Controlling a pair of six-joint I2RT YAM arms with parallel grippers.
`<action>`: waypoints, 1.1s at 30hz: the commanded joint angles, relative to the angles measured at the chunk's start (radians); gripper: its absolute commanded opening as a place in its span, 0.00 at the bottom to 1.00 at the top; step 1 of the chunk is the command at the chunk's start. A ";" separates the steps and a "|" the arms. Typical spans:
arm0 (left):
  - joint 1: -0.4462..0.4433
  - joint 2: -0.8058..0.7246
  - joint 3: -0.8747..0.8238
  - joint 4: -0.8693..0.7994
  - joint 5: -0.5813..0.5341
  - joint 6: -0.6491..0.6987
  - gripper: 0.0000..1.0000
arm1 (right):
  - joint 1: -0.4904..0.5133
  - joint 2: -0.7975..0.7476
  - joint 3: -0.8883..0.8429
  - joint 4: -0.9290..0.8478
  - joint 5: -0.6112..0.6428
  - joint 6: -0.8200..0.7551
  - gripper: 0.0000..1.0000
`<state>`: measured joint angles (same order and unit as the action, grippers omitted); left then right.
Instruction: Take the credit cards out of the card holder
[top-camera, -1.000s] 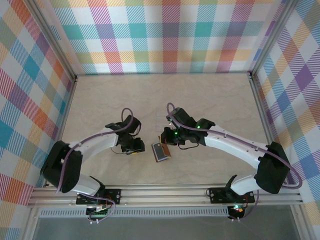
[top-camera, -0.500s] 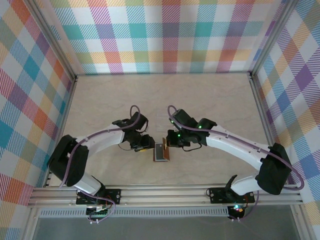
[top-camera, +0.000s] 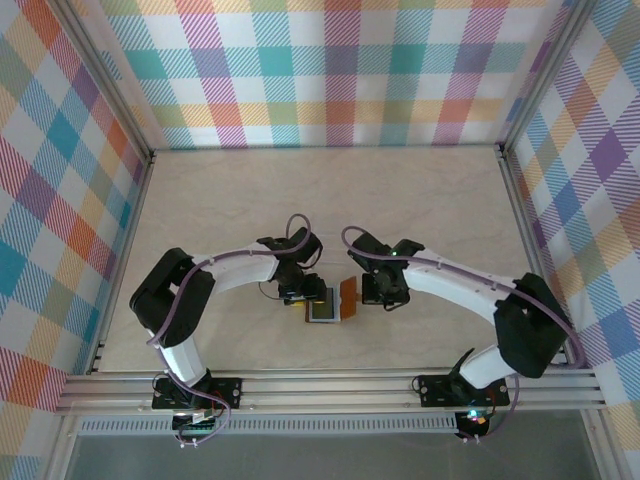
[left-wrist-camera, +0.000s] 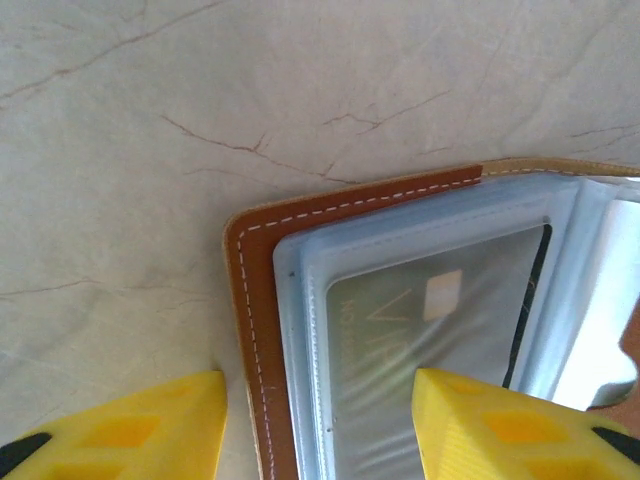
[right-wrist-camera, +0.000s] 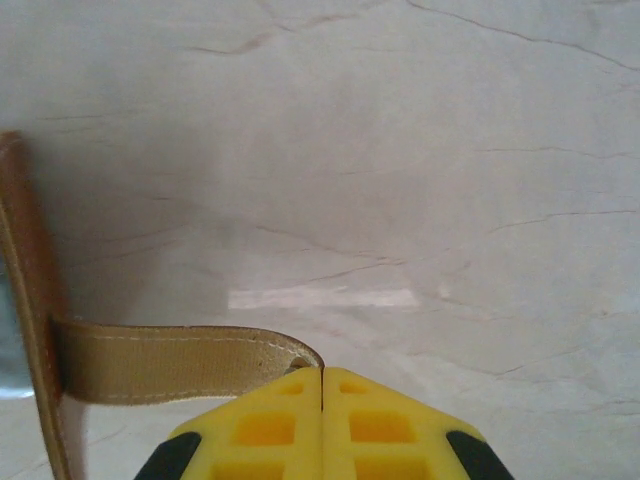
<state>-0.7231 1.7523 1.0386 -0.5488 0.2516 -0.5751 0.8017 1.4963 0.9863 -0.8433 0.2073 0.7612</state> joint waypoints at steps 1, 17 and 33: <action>-0.007 0.014 -0.028 -0.068 -0.059 0.020 0.52 | -0.007 0.045 -0.017 -0.026 0.061 -0.019 0.00; -0.007 -0.088 -0.032 -0.091 -0.043 -0.008 0.51 | -0.007 -0.010 0.146 -0.145 -0.005 -0.057 0.47; -0.091 -0.011 0.159 -0.081 0.051 -0.013 0.37 | -0.009 -0.077 0.162 -0.075 -0.135 -0.068 0.52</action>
<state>-0.7891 1.6966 1.1675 -0.6231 0.2619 -0.5869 0.7967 1.4429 1.1339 -0.9096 0.0883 0.6975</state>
